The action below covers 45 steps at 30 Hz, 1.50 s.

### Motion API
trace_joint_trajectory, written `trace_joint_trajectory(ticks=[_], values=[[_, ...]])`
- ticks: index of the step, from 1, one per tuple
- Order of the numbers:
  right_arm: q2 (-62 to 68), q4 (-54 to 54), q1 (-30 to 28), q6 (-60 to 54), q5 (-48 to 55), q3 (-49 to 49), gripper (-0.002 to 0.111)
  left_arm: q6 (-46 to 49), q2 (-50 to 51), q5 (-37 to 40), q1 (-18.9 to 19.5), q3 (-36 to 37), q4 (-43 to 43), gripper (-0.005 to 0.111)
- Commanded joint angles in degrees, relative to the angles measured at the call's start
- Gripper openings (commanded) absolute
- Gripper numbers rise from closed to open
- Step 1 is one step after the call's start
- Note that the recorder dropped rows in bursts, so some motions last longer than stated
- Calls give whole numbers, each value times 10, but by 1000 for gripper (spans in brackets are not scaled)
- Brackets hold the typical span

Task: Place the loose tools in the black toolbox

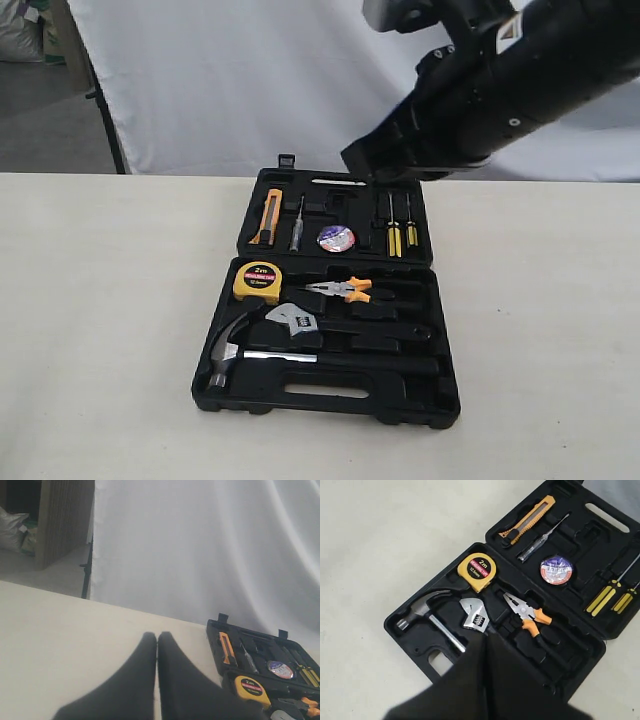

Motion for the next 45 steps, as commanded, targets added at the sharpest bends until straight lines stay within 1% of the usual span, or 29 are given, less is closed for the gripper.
trace_joint_trajectory(ticks=[1, 5, 6, 7, 9, 13, 14, 17, 20, 22, 25, 26, 28, 30, 32, 38, 45], values=[[-50, 14, -1, 5, -68, 76, 0, -3, -2, -4, 15, -2, 3, 1], [-90, 40, -1, 5, -148, 167, 0, -3, -2, -4, 15, -2, 3, 1], [-110, 51, -1, 5, -169, 208, 0, -3, -2, -4, 15, -2, 3, 1], [-118, 55, -1, 5, -175, 223, 0, -3, -2, -4, 15, -2, 3, 1], [-150, 76, -1, 4, -200, 266, 0, -3, -2, -4, 15, -2, 3, 1], [-234, 78, -1, 3, -272, 360, 0, -3, -2, -4, 15, -2, 3, 1], [-271, 78, -1, 10, -321, 402, 0, -3, -2, -4, 15, -2, 3, 1], [-354, 77, -1, 26, -426, 494, 0, -3, -2, -4, 15, -2, 3, 1], [-433, 18, -1, 43, -513, 591, 0, -3, -2, -4, 15, -2, 3, 1], [-479, 10, -1, 43, -540, 640, 0, -3, -2, -4, 15, -2, 3, 1], [-526, 7, -1, 45, -577, 686, 0, -3, -2, -4, 15, -2, 3, 1], [-546, -15, -1, 54, -598, 708, 0, -3, -2, -4, 15, -2, 3, 1], [-568, -20, -1, 58, -629, 737, 0, -3, -2, -4, 15, -2, 3, 1], [-585, -20, -1, 58, -644, 743, 0, -3, -2, -4, 15, -2, 3, 1], [-596, -20, -1, 58, -620, 743, 0, -3, -2, -4, 15, -2, 3, 1], [-599, -20, -1, 58, -625, 743, 0, -3, -2, -4, 15, -2, 3, 1], [-620, -11, -4, 93, -615, 743, 0, -3, -2, -4, 15, -2, 3, 1]])
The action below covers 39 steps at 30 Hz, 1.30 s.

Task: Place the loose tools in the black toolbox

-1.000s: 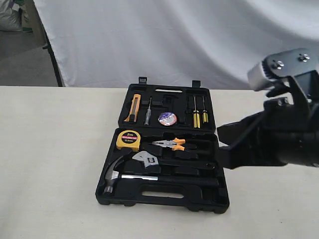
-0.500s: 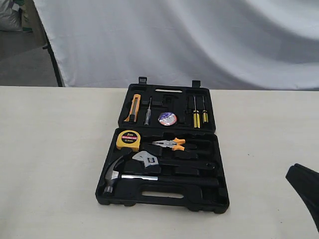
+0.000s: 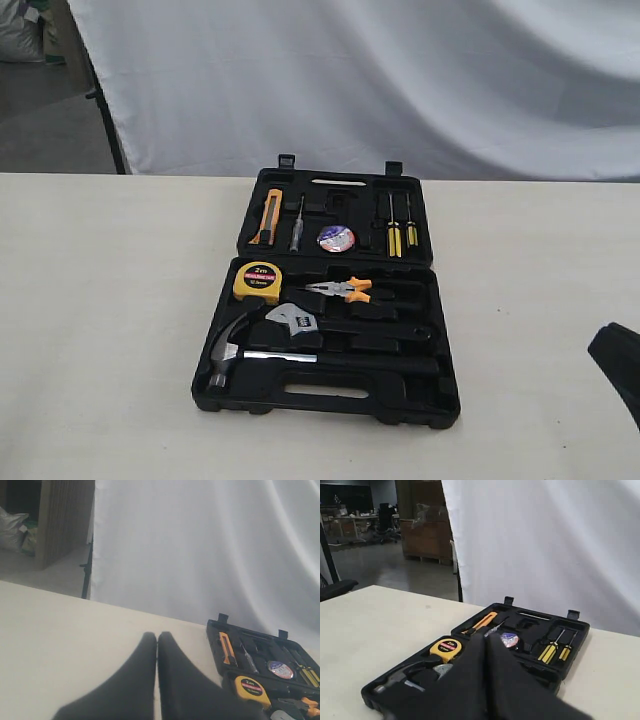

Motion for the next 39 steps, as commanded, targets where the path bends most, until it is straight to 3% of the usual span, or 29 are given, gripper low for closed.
trace_joint_trajectory(ticks=[1, 9, 18, 26, 39], values=[[-23, 4, -13, 18, 14, 2, 0, -3, -2, -4, 15, -2, 3, 1], [-114, 4, -157, 118, 96, 2, 0, -3, -2, -4, 15, -2, 3, 1], [-211, 4, -285, 119, 225, 2, 0, -3, -2, -4, 15, -2, 3, 1], [-211, 1, -345, 99, 331, 2, 0, -3, -2, -4, 15, -2, 3, 1], [-211, 2, -349, 70, 322, 2, 0, -3, -2, -4, 15, -2, 3, 1]])
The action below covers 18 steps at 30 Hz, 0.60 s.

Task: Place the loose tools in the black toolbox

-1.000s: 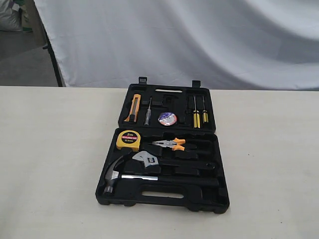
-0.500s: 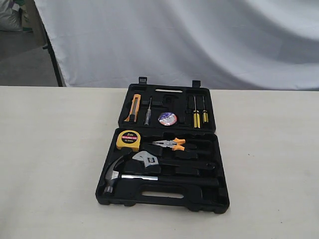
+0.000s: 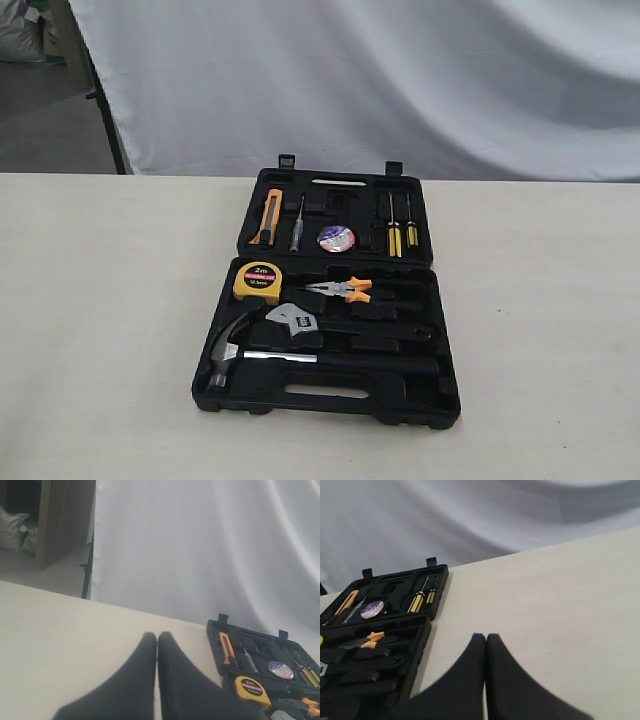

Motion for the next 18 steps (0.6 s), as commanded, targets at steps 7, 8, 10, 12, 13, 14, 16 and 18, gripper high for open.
trace_joint_trajectory(ticks=[7, 8, 10, 12, 13, 14, 16, 18], values=[[-4, -4, -3, -113, -35, 2, 0, -3, -2, -4, 15, -2, 3, 1], [-4, -4, -3, -113, -36, 2, 0, -3, -2, -4, 15, -2, 3, 1], [-4, -4, -3, -113, -36, 2, 0, -3, -2, -4, 15, -2, 3, 1], [-4, -4, -3, -113, -36, 2, 0, -3, -2, -4, 15, -2, 3, 1], [-4, -4, -3, -113, -36, 2, 0, -3, -2, -4, 15, -2, 3, 1], [-4, -4, -3, -113, -36, 2, 0, -3, -2, -4, 15, -2, 3, 1], [-4, -4, -3, -113, -36, 2, 0, -3, -2, -4, 15, -2, 3, 1], [-4, -4, -3, -113, -36, 2, 0, -3, -2, -4, 15, -2, 3, 1]])
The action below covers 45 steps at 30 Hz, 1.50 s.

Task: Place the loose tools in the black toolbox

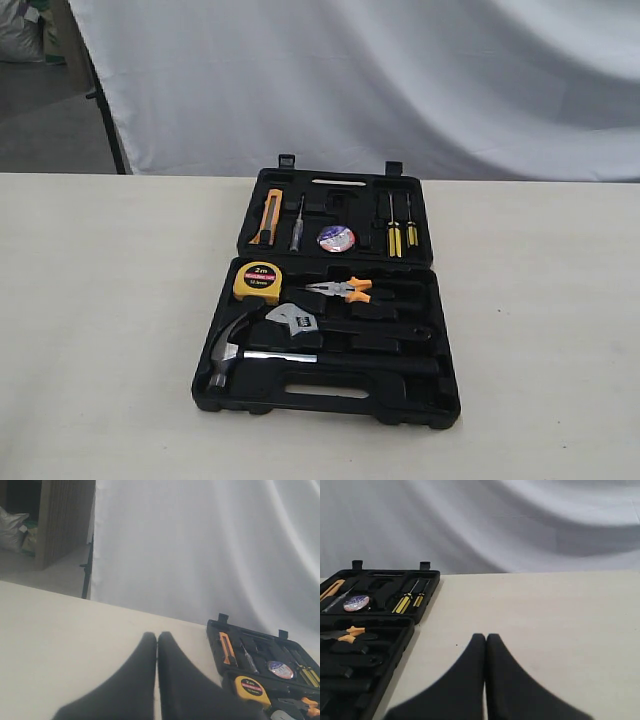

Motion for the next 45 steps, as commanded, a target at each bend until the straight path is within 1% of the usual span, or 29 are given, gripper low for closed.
trace_joint_trajectory(ticks=[1, 45], values=[[-4, -4, -3, -5, -7, 2, 0, -3, -2, -4, 15, -2, 3, 1], [-4, -4, -3, 7, -6, 2, 0, -3, -2, -4, 15, -2, 3, 1]])
